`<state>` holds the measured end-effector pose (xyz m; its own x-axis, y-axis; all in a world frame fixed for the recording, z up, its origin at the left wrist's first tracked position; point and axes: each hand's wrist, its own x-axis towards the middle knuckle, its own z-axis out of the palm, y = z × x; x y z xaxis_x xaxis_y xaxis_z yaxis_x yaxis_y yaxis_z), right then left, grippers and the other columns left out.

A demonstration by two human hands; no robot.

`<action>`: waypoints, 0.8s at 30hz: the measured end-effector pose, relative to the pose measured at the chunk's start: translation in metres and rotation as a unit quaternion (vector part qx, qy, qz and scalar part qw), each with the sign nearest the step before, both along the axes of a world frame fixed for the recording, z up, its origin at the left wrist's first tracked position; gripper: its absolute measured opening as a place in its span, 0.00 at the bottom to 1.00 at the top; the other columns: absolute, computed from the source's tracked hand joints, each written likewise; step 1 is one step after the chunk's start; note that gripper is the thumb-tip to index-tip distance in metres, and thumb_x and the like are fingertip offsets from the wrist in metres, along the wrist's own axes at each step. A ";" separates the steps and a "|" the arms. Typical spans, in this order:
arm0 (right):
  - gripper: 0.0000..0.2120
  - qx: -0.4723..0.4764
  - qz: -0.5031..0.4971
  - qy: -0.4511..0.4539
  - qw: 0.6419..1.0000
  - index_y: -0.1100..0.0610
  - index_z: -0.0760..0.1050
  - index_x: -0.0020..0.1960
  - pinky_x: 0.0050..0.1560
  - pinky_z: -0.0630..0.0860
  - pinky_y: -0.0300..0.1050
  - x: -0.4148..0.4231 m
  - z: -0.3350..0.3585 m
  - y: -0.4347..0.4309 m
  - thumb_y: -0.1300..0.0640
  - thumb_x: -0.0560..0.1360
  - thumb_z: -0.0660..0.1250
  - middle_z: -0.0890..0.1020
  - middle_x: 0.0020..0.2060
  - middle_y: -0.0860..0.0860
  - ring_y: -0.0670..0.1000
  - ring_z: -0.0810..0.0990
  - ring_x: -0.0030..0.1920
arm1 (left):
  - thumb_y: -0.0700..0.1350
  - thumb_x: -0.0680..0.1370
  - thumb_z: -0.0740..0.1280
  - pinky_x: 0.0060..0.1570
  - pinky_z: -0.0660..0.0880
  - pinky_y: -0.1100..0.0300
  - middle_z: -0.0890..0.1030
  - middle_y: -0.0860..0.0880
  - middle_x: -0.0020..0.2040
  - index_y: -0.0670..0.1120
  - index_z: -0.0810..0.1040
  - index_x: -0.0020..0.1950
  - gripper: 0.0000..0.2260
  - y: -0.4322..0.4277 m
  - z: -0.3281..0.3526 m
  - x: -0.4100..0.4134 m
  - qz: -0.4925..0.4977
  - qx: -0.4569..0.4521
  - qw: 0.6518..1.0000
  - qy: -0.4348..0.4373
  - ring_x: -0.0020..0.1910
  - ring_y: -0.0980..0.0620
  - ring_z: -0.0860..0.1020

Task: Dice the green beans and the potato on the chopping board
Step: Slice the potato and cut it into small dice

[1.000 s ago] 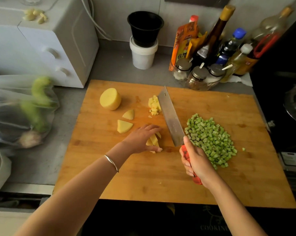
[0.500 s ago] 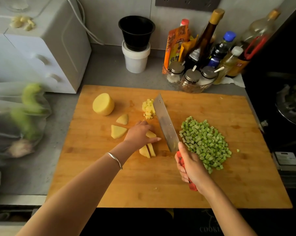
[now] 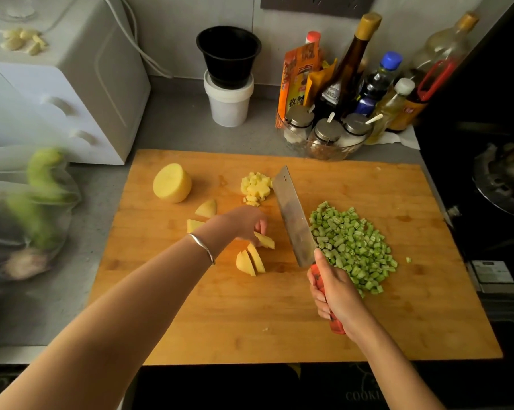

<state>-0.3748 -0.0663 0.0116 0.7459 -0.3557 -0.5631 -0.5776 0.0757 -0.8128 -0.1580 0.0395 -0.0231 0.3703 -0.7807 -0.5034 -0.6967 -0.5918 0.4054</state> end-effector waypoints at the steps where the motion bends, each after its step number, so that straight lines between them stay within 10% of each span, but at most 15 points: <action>1: 0.26 0.002 -0.002 0.001 1.000 0.60 0.66 0.37 0.21 0.59 0.38 0.000 0.000 -0.001 0.38 0.78 0.54 0.63 0.21 0.50 0.48 0.61 0.19 | 0.46 0.72 0.74 0.52 0.74 0.57 0.79 0.48 0.55 0.45 0.78 0.57 0.15 -0.003 0.001 0.000 -0.009 0.007 1.000 -0.001 0.53 0.49 0.76; 24: 0.26 0.002 -0.034 0.003 0.999 0.58 0.66 0.35 0.21 0.59 0.38 0.000 -0.003 -0.009 0.37 0.78 0.54 0.63 0.22 0.50 0.48 0.61 0.19 | 0.43 0.74 0.71 0.55 0.74 0.56 0.77 0.53 0.54 0.52 0.79 0.55 0.11 0.015 -0.010 -0.029 -0.003 -0.090 0.995 0.051 0.54 0.54 0.74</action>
